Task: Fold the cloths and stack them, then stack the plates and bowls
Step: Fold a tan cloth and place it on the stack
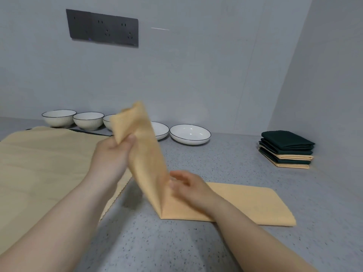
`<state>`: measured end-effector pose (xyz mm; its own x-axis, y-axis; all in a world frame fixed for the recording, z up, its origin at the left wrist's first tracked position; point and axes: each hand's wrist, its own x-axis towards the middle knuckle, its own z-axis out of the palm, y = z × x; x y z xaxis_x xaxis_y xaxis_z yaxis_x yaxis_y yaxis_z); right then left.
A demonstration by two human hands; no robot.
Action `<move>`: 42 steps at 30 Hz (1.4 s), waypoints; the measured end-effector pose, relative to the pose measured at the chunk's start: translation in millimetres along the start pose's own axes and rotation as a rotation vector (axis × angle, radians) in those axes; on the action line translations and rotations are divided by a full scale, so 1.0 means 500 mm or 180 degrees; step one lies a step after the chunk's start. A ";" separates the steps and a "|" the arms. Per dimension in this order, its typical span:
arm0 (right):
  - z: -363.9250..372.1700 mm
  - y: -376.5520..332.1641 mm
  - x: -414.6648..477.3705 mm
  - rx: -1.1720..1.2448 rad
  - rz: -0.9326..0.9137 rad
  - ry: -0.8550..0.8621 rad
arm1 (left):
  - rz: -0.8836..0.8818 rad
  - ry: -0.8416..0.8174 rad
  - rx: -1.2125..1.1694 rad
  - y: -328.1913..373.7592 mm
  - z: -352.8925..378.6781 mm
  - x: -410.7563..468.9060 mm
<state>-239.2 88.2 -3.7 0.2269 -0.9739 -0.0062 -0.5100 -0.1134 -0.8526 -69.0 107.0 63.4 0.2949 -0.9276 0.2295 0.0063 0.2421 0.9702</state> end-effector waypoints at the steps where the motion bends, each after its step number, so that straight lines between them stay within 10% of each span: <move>1: -0.011 -0.014 -0.003 0.0673 0.0126 0.0271 | 0.0214 -0.0131 0.0334 0.010 0.021 -0.008; 6: -0.141 -0.042 -0.049 0.2542 0.0479 0.0516 | 0.1105 -0.1010 0.2294 0.017 0.151 -0.066; 15: -0.226 0.006 -0.092 0.0432 0.1331 0.0645 | 0.1971 -0.2021 0.3901 -0.091 0.248 -0.123; 26: -0.276 0.104 -0.105 -0.0825 0.2024 0.0713 | 0.1269 -0.2209 0.3902 -0.181 0.132 -0.064; 42: -0.325 0.190 -0.152 0.1514 0.1411 0.0745 | 0.1521 -0.3270 0.3382 -0.202 0.145 -0.065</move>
<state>-439.9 119.4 0.6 -0.1315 -0.9313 -0.3398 -0.0818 0.3518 -0.9325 -148.3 91.9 -36.3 -0.6896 -0.7229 0.0438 -0.6815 0.6681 0.2986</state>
